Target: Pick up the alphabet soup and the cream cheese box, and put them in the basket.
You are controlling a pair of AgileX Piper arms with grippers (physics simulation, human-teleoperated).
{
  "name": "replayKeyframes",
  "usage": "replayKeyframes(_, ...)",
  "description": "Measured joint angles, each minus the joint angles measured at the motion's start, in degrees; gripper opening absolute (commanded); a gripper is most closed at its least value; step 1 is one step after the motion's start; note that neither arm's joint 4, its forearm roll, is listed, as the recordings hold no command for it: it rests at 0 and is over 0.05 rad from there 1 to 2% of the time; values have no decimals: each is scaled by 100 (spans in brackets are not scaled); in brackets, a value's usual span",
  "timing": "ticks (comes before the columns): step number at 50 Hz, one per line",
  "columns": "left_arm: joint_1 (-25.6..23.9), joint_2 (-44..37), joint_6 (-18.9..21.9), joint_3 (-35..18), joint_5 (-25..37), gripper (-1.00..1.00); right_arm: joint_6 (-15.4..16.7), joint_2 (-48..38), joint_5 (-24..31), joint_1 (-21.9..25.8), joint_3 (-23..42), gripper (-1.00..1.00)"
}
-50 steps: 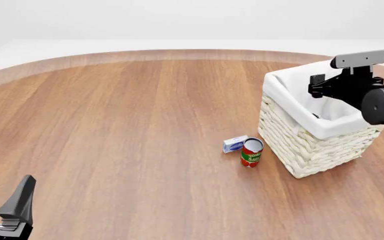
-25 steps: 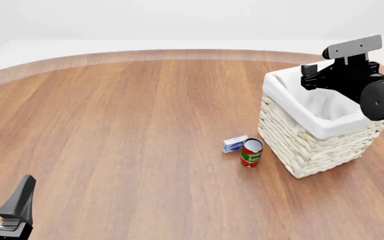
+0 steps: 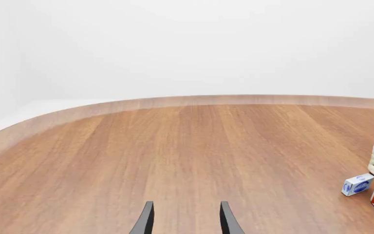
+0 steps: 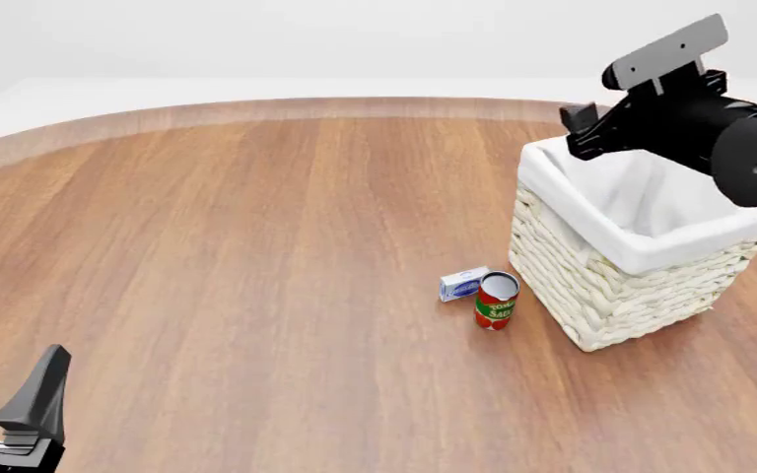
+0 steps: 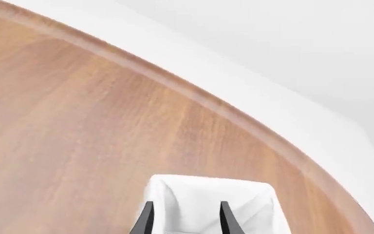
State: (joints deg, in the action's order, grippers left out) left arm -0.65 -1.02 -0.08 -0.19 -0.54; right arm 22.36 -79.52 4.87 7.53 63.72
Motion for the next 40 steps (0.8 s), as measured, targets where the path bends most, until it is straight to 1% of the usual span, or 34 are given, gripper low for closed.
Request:
replayKeyframes(7,0,1,0,0,0,100,290,-25,395,337,161,100)
replayKeyframes(16,0,1,0,0,0,100,654,-145,989,672,528,100)
replayKeyframes(23,0,1,0,0,0,100,911,-346,1589,979,985,100)
replayKeyframes(29,-1,0,0,0,0,100,1201,-579,2076,1254,1331,100)
replayKeyframes(40,0,0,0,0,0,100,1625,-1100,2891,1581,2038,100)
